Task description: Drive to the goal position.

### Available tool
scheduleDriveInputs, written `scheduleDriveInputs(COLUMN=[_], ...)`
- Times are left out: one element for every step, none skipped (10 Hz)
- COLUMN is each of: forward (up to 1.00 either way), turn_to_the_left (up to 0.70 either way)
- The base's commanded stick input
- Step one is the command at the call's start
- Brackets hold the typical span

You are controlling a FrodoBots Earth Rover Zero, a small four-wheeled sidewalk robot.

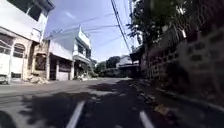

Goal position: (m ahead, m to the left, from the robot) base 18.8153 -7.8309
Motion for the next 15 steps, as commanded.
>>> scheduleDriveInputs(forward=[1.00, 1.00, 1.00, 1.00, 1.00, 1.00, 1.00, 1.00, 1.00, 1.00, 1.00, 1.00, 1.00, 1.00, 0.99], turn_to_the_left=[0.00, 0.00, 0.00, 0.00, 0.00, 0.00, 0.00, 0.00, 0.00, 0.00, 0.00, 0.00, 0.00, 0.00, 0.00])
